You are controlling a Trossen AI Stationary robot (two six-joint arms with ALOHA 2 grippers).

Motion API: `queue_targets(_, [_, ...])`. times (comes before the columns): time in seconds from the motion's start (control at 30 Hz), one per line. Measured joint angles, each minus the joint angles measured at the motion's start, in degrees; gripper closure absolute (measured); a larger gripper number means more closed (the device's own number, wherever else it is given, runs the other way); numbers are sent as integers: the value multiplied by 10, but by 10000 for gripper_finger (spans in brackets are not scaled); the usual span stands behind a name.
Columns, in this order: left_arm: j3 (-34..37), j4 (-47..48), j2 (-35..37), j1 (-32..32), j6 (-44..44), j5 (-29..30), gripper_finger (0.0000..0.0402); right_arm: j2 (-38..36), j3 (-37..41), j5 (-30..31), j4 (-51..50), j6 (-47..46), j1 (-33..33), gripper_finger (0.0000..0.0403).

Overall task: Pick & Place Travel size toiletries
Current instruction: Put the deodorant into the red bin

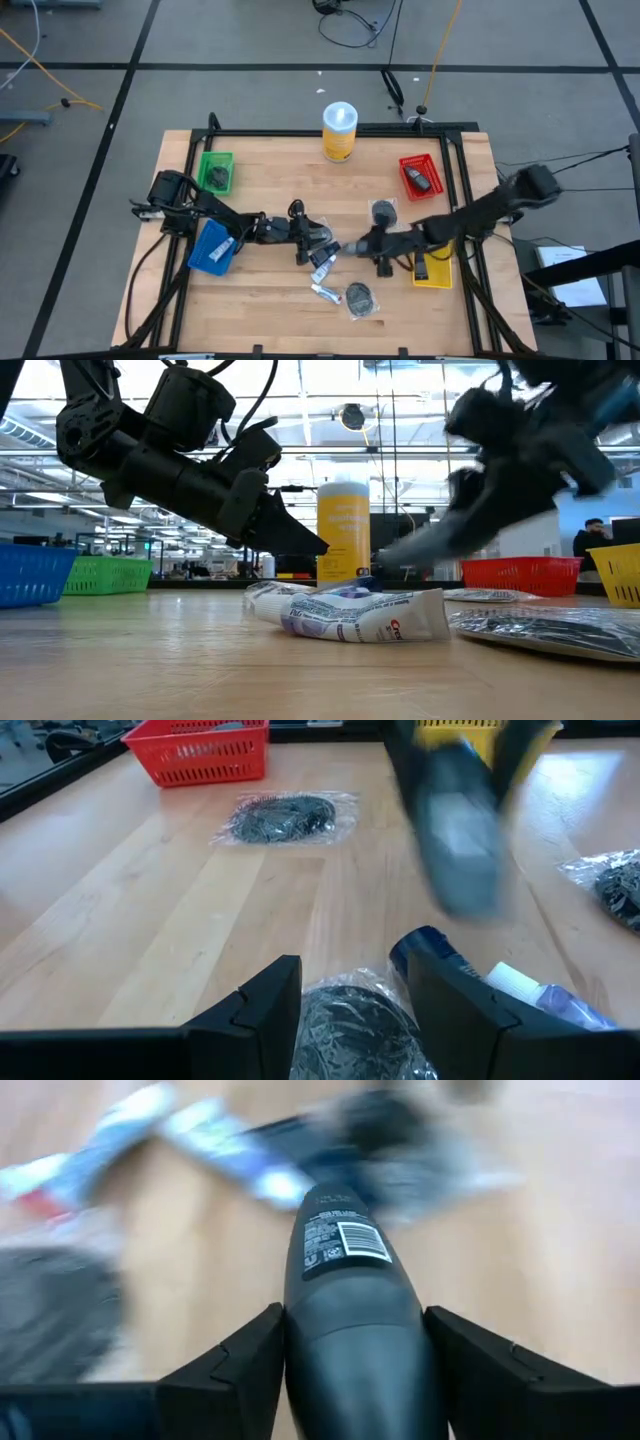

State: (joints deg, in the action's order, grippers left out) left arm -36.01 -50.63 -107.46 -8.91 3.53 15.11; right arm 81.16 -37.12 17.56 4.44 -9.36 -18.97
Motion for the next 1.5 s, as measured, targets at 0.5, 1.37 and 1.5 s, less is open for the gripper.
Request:
queue_targets(0.5, [0, -1, 0, 2, 0, 0, 222, -256, -1, 186, -476, -315, 299, 197])
queue_targets(1.37, [0, 10, 0, 6, 16, 0, 222, -134, -1, 83, -415, -217, 449, 145])
queue_targets(1.5, [0, 10, 0, 6, 16, 0, 222, -164, -1, 93, -405, -194, 449, 147])
